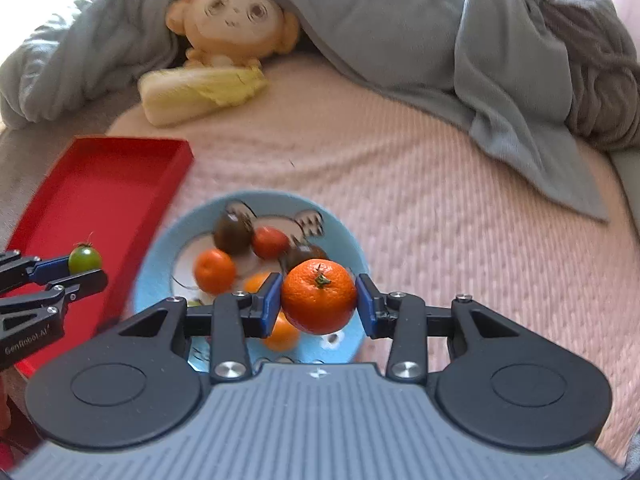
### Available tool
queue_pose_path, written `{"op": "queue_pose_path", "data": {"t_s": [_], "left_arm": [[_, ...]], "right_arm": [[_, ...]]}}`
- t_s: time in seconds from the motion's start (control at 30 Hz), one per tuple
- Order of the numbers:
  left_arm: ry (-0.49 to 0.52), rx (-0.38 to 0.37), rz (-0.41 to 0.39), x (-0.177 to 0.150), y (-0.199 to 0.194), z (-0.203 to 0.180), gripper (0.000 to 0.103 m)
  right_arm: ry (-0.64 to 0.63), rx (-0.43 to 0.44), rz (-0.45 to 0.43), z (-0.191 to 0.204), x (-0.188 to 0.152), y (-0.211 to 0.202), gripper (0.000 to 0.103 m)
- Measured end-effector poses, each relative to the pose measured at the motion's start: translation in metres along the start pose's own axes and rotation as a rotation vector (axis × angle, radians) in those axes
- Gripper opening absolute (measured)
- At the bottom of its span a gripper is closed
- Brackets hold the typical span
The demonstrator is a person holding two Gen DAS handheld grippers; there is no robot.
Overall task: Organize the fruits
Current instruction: 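Carry the green tomato and tangerine over the blue plate and lower them, then open both grippers to release the fruits on the plate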
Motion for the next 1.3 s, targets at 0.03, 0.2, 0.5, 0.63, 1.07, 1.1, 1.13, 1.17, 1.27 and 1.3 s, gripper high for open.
{"op": "queue_pose_path", "data": {"t_s": [0.03, 0.2, 0.5, 0.63, 1.07, 1.1, 1.13, 1.17, 1.27, 1.3], "left_arm": [[0.014, -0.004, 0.004, 0.000, 0.005, -0.007, 0.032], [0.033, -0.007, 0.025, 0.003, 0.030, -0.028, 0.032], [0.036, -0.012, 0.053, 0.004, 0.063, -0.046, 0.032], [0.060, -0.016, 0.044, 0.004, 0.065, -0.053, 0.032], [0.030, -0.024, 0.064, -0.004, 0.045, -0.045, 0.057], [0.034, -0.012, 0.058, -0.006, 0.041, -0.044, 0.069], [0.039, 0.005, 0.049, -0.008, 0.035, -0.044, 0.074], [0.042, 0.018, 0.044, -0.011, 0.030, -0.043, 0.080], [0.054, 0.039, 0.058, -0.022, 0.012, -0.043, 0.080], [0.061, 0.044, 0.056, -0.026, 0.005, -0.043, 0.082]], "right_arm": [[0.001, 0.000, 0.007, -0.002, -0.002, 0.003, 0.045], [0.010, 0.018, 0.035, -0.003, -0.001, 0.022, 0.045], [0.026, 0.053, 0.073, -0.004, -0.003, 0.041, 0.045], [0.027, 0.059, 0.070, -0.001, 0.000, 0.044, 0.045], [0.057, 0.075, 0.042, 0.001, 0.006, 0.038, 0.083], [0.067, 0.076, 0.036, 0.000, 0.006, 0.034, 0.083], [0.080, 0.076, 0.030, -0.002, 0.007, 0.030, 0.083], [0.096, 0.078, 0.025, -0.005, 0.007, 0.024, 0.084], [0.134, 0.086, 0.051, -0.010, 0.002, 0.007, 0.096], [0.133, 0.084, 0.064, -0.010, -0.002, 0.001, 0.096]]}}
Point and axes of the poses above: each gripper's, at about its wrist camera, not at the fingertips, and y roughly the way its jaws point, z to its left, x to its top, the point moved 3 cm from there along y, roughly the way its jaws point, and after that the axes turned 10 degrees about -y, right-handed, at the moved point
